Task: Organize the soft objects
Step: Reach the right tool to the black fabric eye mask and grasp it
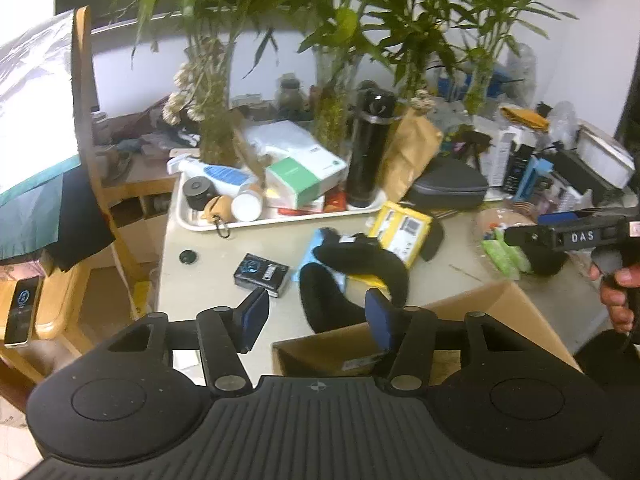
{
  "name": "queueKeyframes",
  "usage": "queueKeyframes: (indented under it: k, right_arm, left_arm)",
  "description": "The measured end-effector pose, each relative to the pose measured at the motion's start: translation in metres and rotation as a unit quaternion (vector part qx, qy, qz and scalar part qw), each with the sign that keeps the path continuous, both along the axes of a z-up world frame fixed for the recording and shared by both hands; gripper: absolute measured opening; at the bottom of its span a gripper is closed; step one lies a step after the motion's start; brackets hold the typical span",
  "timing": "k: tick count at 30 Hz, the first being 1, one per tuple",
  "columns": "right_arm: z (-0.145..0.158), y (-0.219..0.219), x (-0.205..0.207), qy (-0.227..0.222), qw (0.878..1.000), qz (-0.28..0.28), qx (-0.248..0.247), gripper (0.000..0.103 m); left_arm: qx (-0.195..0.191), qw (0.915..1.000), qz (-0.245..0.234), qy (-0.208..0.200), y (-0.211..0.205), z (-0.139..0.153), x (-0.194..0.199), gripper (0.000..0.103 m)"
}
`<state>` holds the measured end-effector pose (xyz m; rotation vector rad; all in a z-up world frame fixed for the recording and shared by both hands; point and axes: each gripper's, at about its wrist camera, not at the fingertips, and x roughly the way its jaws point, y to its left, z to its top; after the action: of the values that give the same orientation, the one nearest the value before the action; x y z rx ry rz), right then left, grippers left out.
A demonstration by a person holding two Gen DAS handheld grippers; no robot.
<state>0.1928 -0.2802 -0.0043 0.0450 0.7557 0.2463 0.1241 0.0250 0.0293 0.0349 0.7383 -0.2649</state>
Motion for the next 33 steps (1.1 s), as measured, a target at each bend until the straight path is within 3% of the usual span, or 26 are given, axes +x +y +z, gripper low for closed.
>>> queueKeyframes:
  k: [9,14,22,27,33]
  right_arm:
    - [-0.011,0.010,0.018,-0.009,0.998,0.035,-0.055,0.103]
    - [-0.025,0.009,0.033,0.001,0.997,0.068,-0.030,0.103]
    - [-0.054,0.014,0.061,0.024,0.997,0.069,-0.020,0.103]
    - [-0.063,0.025,0.074,0.022,0.992,0.116,-0.038,0.103]
    - [-0.083,0.032,0.095,0.055,0.982,0.178,-0.037,0.103]
  left_arm:
    - [0.007,1.0000,0.000,-0.005,0.006,-0.006,0.015,0.054]
    - [-0.001,0.9999,-0.005,-0.011,0.009,-0.012,0.022,0.054]
    - [-0.006,0.9999,-0.002,-0.015,0.014,-0.017,0.025,0.054]
    - [0.000,0.9999,0.001,-0.016,0.019,-0.019,0.025,0.054]
    - [-0.005,0.9999,0.006,-0.010,0.025,-0.022,0.024,0.054]
